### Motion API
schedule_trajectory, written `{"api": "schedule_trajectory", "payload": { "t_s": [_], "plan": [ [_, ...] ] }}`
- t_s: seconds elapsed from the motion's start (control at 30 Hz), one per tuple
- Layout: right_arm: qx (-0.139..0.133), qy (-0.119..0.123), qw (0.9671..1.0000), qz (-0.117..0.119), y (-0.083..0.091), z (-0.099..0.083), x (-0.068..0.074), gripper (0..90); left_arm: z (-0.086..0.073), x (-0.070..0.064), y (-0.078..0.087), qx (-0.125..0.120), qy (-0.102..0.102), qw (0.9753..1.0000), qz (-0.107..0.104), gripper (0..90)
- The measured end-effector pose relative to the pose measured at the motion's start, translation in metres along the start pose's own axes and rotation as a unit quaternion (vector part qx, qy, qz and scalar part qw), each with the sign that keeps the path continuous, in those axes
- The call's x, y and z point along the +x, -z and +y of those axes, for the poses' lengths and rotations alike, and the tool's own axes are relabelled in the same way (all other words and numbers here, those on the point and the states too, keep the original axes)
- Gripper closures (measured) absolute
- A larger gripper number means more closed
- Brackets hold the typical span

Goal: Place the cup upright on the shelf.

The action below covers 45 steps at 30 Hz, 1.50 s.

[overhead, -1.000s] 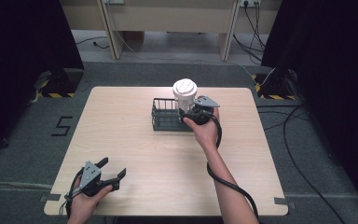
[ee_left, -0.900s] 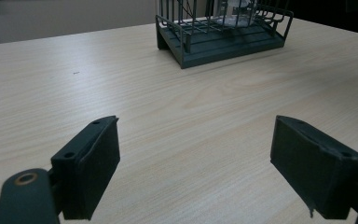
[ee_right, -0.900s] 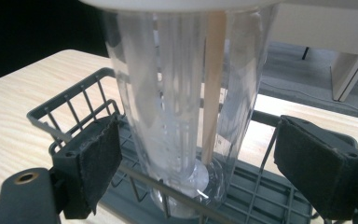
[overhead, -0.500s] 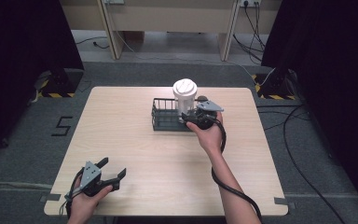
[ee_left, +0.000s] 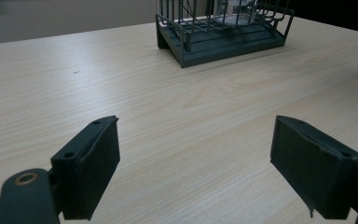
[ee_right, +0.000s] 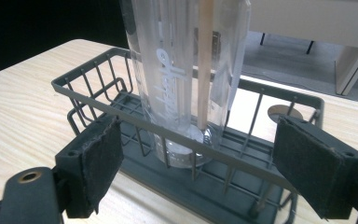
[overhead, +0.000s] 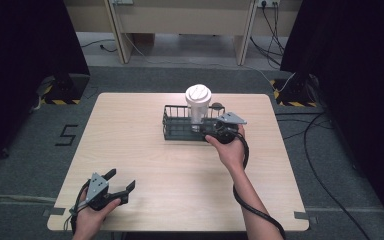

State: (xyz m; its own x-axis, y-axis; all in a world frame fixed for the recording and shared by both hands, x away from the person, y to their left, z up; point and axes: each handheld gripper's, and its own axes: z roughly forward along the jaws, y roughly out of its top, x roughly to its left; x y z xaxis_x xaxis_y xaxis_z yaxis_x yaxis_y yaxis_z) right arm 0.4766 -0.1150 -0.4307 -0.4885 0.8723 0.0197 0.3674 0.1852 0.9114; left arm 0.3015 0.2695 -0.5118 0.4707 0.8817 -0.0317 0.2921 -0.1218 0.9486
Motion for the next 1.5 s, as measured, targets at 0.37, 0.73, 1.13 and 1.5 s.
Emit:
{"api": "schedule_trajectory", "payload": {
  "t_s": [0.37,0.73,1.13,1.5],
  "plan": [
    [0.008,-0.003,0.9999,-0.006,0.018,-0.013,-0.007,17.3,0.000,0.000,0.000,0.001,-0.001,1.0000,0.000,15.1],
    [0.008,-0.007,0.9999,-0.012,0.038,-0.030,-0.016,18.5,0.000,0.000,0.000,0.001,0.000,1.0000,0.001,15.1],
    [0.009,-0.008,0.9997,-0.021,0.072,-0.062,-0.029,19.2,-0.001,0.001,0.000,0.003,0.001,1.0000,0.002,15.1],
    [-0.009,-0.006,0.9996,-0.026,0.100,-0.091,-0.039,20.2,-0.002,0.001,-0.001,0.004,0.003,1.0000,0.003,15.1]
  ]
}}
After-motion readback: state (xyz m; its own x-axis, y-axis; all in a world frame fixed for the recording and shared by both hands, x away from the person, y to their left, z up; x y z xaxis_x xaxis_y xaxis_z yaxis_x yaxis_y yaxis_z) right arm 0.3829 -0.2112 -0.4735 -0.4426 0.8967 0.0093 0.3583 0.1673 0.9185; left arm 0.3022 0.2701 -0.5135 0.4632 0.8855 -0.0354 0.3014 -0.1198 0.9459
